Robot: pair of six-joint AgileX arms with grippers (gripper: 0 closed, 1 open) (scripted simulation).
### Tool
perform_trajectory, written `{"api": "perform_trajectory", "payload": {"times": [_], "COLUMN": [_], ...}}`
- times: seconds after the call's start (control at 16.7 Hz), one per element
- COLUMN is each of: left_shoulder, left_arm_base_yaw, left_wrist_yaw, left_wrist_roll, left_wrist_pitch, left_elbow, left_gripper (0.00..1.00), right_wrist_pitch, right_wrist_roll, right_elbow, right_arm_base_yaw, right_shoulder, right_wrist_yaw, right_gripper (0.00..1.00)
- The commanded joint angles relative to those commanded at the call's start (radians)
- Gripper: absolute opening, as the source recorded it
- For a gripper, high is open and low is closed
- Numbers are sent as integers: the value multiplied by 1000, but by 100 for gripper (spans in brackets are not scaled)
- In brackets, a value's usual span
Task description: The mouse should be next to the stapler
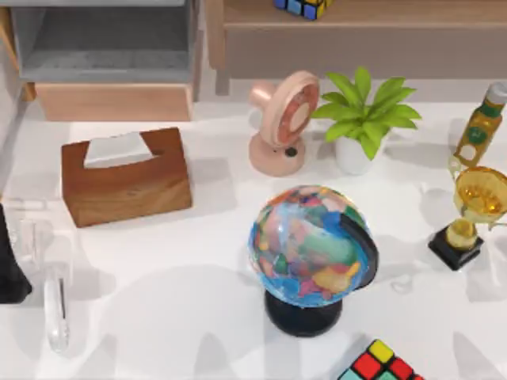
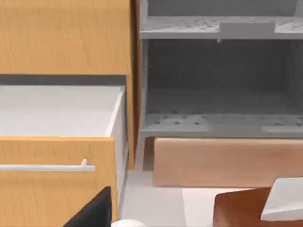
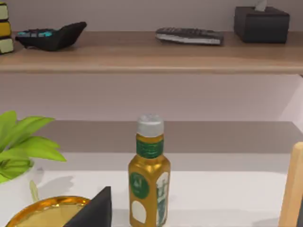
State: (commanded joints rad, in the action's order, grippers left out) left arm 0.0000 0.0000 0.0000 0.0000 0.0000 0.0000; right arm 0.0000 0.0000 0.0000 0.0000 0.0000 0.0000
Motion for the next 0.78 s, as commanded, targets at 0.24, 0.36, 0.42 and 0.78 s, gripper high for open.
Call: {"api": "perform_trajectory", "payload": {"times": [0.24,0.36,0.42,0.78], "left_shoulder": [30,101,152,673], "left_arm_base_yaw": [4,14,22,93], "left_wrist_yaw": [2,5,7,21], "left_wrist_roll": [9,30,44,158], "left_wrist_pitch": [-22,-72,-106,-398], "left_elbow": [29,100,150,653], "left_gripper": [100,100,100,100], "right_wrist_pitch": [0,0,0,0], "right_wrist_roll": [0,0,0,0], "right_elbow": [0,0,0,0], "right_arm_base_yaw": [0,0,0,0], "right_shoulder": [0,0,0,0], "right_wrist_yaw": [0,0,0,0], "right_gripper": [100,100,100,100]}}
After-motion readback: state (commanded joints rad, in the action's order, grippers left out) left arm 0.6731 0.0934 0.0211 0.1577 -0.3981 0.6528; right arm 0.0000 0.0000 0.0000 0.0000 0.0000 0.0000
